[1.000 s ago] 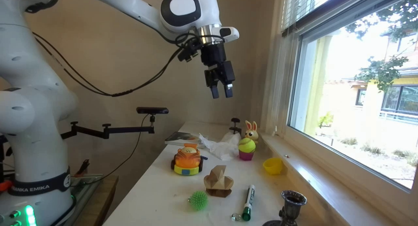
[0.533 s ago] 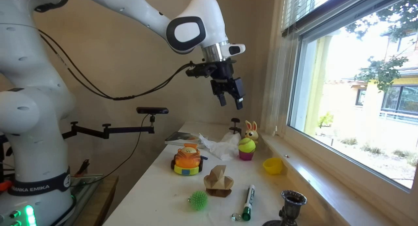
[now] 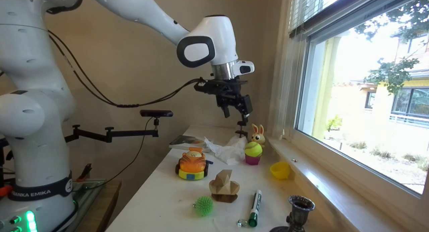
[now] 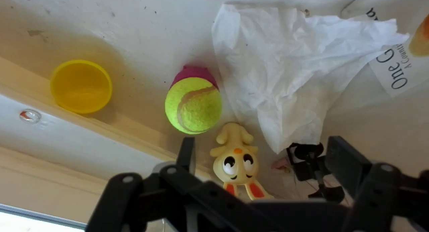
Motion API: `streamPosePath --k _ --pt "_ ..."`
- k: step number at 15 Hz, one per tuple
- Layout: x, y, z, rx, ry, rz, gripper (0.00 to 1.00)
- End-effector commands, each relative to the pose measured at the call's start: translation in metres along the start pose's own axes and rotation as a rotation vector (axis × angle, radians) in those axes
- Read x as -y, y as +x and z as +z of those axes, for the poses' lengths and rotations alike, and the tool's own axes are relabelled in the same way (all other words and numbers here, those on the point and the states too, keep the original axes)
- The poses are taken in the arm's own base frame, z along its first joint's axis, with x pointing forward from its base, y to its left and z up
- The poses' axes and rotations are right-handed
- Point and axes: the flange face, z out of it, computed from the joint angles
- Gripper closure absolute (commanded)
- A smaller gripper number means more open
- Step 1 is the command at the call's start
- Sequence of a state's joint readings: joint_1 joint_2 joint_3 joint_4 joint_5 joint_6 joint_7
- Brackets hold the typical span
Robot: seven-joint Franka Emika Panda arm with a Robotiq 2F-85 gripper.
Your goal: Drop the plush toy on the counter
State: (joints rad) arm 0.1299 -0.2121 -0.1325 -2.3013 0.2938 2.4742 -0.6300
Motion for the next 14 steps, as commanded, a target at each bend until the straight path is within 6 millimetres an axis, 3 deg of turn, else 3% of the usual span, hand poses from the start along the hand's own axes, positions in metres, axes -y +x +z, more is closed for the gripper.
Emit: streamPosePath --k 1,3,8,14 --pt "-0.015 -0.001 0.014 0.001 -0.008 -0.037 0.00" --pt "-0.008 -0.004 0.012 0.021 -0.002 -0.016 0.00" --pt "-0.014 -0.006 0.018 0.027 -0.013 -0.022 0.00" --pt "-0.035 -0.005 0.043 -0.044 -0.076 -0.186 0.00"
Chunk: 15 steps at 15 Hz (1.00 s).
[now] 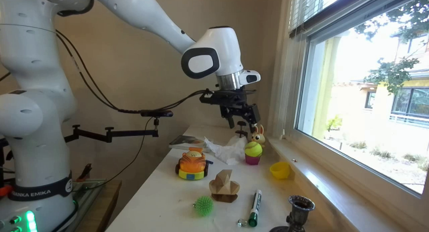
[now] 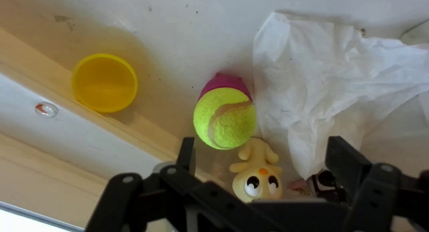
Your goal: Drop the plush toy on the counter
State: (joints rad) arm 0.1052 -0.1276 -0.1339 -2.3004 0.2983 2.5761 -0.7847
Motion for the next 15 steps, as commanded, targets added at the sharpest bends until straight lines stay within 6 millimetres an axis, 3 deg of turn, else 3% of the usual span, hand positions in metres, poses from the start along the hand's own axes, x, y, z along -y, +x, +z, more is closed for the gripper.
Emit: streamPosePath --k 1,10,15 --pt "-0.012 0.001 0.016 -0.068 -0.038 -0.088 0.00" --pt "-0.005 0.021 0.038 -0.227 0.054 -0.082 0.00" --pt "-0.010 0.023 0.062 -0.236 0.103 -0.106 0.00"
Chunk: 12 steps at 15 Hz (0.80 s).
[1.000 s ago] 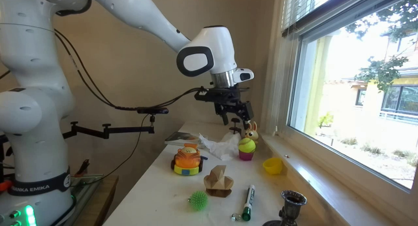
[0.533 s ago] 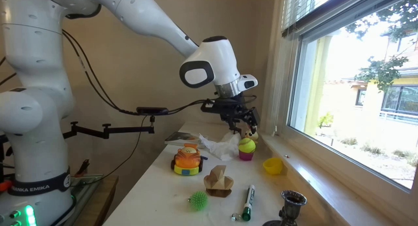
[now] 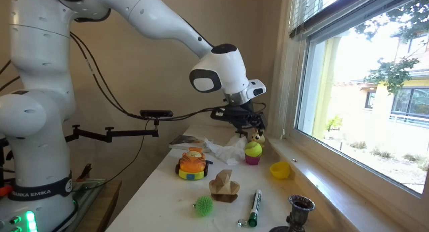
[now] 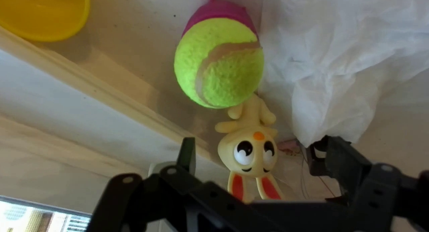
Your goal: Drop the plush toy on the counter
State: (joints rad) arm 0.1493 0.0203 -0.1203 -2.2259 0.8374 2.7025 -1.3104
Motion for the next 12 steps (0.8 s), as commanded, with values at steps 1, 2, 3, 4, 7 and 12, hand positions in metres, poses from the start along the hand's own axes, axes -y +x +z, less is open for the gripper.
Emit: streamPosePath --k 1,2,3,4,7,12 --pt "-0.011 0.004 0.018 -0.023 0.033 -0.019 0.00" --pt "-0.012 0.004 0.021 -0.028 0.036 -0.027 0.00" --pt "-0.013 0.005 0.024 -0.034 0.036 -0.032 0.00" --pt "-0.014 0.005 0.026 -0.041 0.038 -0.041 0.00" --pt "-0.016 0.009 0.031 -0.069 0.043 -0.062 0.00" --pt "-0.018 0.016 0.044 -0.101 0.068 -0.078 0.00"
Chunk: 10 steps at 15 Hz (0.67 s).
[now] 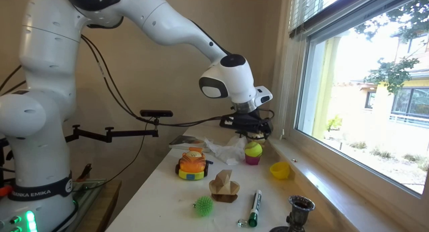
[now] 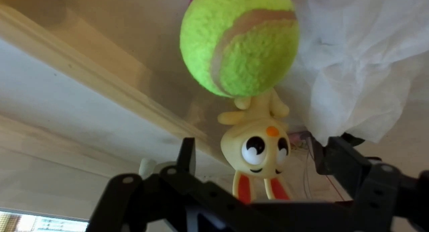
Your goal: Drop the plush toy on the counter
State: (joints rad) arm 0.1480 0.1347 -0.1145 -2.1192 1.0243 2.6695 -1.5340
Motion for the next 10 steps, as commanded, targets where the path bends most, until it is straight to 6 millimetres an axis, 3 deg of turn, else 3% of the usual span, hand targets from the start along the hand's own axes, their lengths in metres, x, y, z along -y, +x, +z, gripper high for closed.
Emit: streamPosePath --k 1,10 --pt "-0.007 0.007 0.013 -0.043 0.029 -0.015 0.00" --pt "-0.008 0.010 0.034 -0.059 0.042 -0.051 0.00"
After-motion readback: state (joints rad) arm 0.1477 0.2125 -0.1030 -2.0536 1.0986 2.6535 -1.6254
